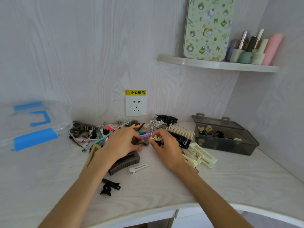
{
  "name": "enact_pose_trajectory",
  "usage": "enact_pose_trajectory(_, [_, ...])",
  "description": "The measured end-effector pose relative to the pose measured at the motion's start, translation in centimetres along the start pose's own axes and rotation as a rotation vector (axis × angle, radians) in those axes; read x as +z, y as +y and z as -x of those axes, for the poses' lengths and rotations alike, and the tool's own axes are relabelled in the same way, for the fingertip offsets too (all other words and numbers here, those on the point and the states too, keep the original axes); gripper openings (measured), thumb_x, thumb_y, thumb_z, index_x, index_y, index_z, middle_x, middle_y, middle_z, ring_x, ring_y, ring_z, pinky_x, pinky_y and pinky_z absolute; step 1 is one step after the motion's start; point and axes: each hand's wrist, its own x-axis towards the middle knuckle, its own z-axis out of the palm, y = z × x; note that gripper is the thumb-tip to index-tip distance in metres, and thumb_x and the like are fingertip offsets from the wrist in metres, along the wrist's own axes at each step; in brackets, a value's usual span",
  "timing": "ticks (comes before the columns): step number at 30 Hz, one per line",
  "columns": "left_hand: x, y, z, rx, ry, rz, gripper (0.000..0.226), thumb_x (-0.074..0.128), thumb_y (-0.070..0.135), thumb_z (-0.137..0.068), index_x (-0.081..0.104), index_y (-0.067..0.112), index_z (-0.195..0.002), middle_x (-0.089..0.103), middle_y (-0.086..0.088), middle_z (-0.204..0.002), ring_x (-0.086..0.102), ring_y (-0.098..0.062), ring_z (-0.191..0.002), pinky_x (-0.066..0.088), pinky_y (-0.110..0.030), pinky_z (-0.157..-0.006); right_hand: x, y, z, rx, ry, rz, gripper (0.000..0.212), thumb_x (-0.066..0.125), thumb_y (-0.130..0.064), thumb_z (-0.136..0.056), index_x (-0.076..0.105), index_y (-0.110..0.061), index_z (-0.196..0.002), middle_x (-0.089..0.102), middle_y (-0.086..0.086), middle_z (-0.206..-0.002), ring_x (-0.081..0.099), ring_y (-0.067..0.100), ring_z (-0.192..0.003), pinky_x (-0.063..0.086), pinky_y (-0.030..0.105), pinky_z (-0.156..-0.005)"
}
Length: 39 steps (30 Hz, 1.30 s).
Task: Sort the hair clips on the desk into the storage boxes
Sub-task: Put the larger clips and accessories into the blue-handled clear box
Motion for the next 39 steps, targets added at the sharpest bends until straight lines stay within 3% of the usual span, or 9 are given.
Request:
enact_pose_trajectory(6, [-0.9,-0.5,1.3,-0.041,0.036,0.322,0.04,0.07,0.036,-0.079,0.065,0.025,-0.117,0.066,0.005,-0.12,0.062,-0.009,-0.103,0.047,-0.025,-0.089,-0.8,-1.0,0.3,-0.032,0.019,-0.094,0.015,0.065,-0.031,-0.085,0.064,-0.024,-0.099,0.063,-0.013,-0.094,0.05,-0.006,-0.067,0.037,0.011,-0.057])
enact_pose_trajectory(10, [-2.5,0.4,1.4,-0.047,0.119,0.423,0.04,0.071,0.032,-0.08,0.064,0.023,-0.118,0.063,0.016,-0.11,0.059,0.008,-0.078,0.042,-0.006,-0.07,-4.8,-2.7,1.0,-0.017,0.106,-0.315,0.014,0.07,-0.031,-0.08,0.066,-0.026,-0.092,0.068,-0.006,-0.084,0.056,0.024,-0.057,0.049,0.039,-0.053])
enact_pose_trajectory(15, [-3.7,5.2,-0.8,0.013,0.175,0.708,0.033,0.072,0.028,-0.079,0.066,0.025,-0.112,0.065,0.014,-0.102,0.064,0.001,-0.086,0.043,-0.002,-0.073,-13.3,0.3,1.7,-0.009,0.132,-0.103,0.014,0.07,-0.028,-0.079,0.067,-0.024,-0.093,0.067,-0.015,-0.085,0.059,0.005,-0.066,0.05,0.017,-0.06])
enact_pose_trajectory(21, [-1.4,14.8,-7.2,0.189,0.011,0.805,0.038,0.073,0.024,-0.079,0.065,0.015,-0.115,0.068,-0.001,-0.113,0.064,-0.009,-0.098,0.048,-0.025,-0.095,-19.1,8.0,0.8,0.28,0.402,0.061,0.018,0.065,-0.022,-0.085,0.064,-0.015,-0.101,0.065,0.0,-0.091,0.059,0.014,-0.078,0.043,0.013,-0.064])
enact_pose_trajectory(27, [2.9,20.6,-10.5,0.301,-0.188,0.675,0.043,0.072,0.016,-0.08,0.062,0.012,-0.121,0.066,-0.007,-0.118,0.063,-0.018,-0.107,0.048,-0.029,-0.097,-20.5,10.8,0.1,0.36,0.151,0.052,0.026,0.063,-0.01,-0.086,0.062,-0.013,-0.113,0.066,0.005,-0.109,0.063,0.019,-0.099,0.049,0.034,-0.096])
enact_pose_trajectory(29, [3.2,20.7,-10.4,0.316,-0.243,0.684,0.051,0.071,0.006,-0.079,0.056,0.012,-0.128,0.061,-0.007,-0.126,0.059,-0.019,-0.113,0.047,-0.029,-0.098,-20.9,10.8,0.3,0.384,0.031,0.128,0.034,0.059,-0.007,-0.088,0.058,-0.014,-0.122,0.062,0.006,-0.122,0.059,0.021,-0.11,0.045,0.031,-0.101])
enact_pose_trajectory(33, [1.7,18.4,-9.6,0.315,-0.273,0.694,0.06,0.066,-0.005,-0.08,0.051,0.02,-0.133,0.051,0.001,-0.137,0.055,-0.017,-0.118,0.048,-0.03,-0.096,-21.5,9.6,0.7,0.397,-0.02,0.186,0.033,0.055,-0.007,-0.09,0.059,-0.014,-0.122,0.06,0.005,-0.126,0.056,0.021,-0.114,0.041,0.027,-0.097])
enact_pose_trajectory(37, [-1.1,12.6,-6.9,0.25,-0.157,0.667,0.052,0.065,-0.003,-0.081,0.056,0.02,-0.126,0.058,0.008,-0.125,0.057,-0.009,-0.109,0.048,-0.023,-0.092,-19.5,6.7,0.6,0.291,-0.051,0.138,0.023,0.054,-0.007,-0.09,0.066,-0.015,-0.108,0.066,0.003,-0.108,0.06,0.011,-0.092,0.048,0.015,-0.078])
enact_pose_trajectory(39, [-1.8,8.3,-5.0,0.152,-0.077,0.587,0.047,0.065,-0.001,-0.081,0.06,0.021,-0.121,0.062,0.008,-0.119,0.061,-0.008,-0.104,0.051,-0.029,-0.093,-16.8,4.4,0.1,0.184,-0.084,0.09,0.022,0.055,-0.004,-0.089,0.068,-0.014,-0.102,0.068,0.0,-0.098,0.062,0.012,-0.089,0.053,0.024,-0.081])
